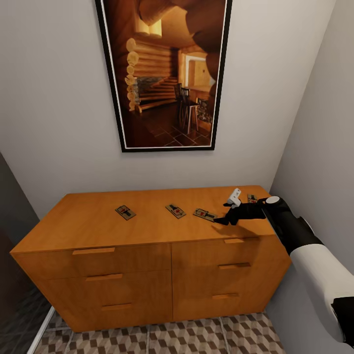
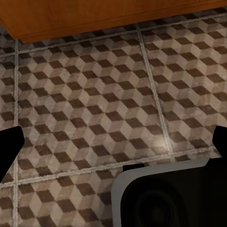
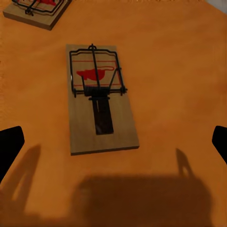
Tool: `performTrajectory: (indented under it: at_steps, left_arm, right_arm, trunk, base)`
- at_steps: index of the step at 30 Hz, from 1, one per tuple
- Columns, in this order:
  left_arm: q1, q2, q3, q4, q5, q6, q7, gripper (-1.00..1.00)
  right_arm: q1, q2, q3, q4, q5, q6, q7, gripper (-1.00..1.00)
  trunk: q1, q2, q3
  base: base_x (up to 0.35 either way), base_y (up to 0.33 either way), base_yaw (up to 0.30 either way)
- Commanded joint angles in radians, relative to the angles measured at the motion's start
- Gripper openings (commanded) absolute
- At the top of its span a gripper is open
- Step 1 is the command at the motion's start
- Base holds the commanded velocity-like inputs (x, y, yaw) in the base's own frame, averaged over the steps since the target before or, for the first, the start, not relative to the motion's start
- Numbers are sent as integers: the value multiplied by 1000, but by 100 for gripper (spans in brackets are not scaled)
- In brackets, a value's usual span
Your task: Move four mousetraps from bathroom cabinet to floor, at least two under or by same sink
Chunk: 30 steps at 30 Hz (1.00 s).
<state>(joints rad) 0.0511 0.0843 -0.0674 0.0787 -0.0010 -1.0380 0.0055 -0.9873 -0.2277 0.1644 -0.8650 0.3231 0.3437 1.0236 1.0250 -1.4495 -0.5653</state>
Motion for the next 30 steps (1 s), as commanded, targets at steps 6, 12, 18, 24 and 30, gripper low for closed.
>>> performTrajectory:
  at_steps: [6,12,18,24,30]
  left_arm:
    - [0,0,-6,1,3,-4,0,100]
    - [0,0,-6,1,3,-4,1,100]
    - [0,0,-6,1,3,-4,1,100]
    - [0,0,-6,1,3,-4,1,100]
    - [0,0,-6,1,3,-4,1,100]
  right_arm:
    - [-1,3,2,-2,2,8,3,100]
    - [-1,5,3,-2,2,8,3,100]
    - [-1,6,3,-2,2,8,3,100]
    - [-1,6,3,-2,2,8,3,100]
    - [-1,6,3,-2,1,8,3,100]
  trunk:
    - [0,0,-1]
    - [0,0,-1]
    - [0,0,-1]
    - [0,0,-1]
    - [0,0,-1]
  base:
    - [4,12,0]
    - [66,75,0]
    - [49,45,0]
    - [12,10,0]
    - [3,2,0]
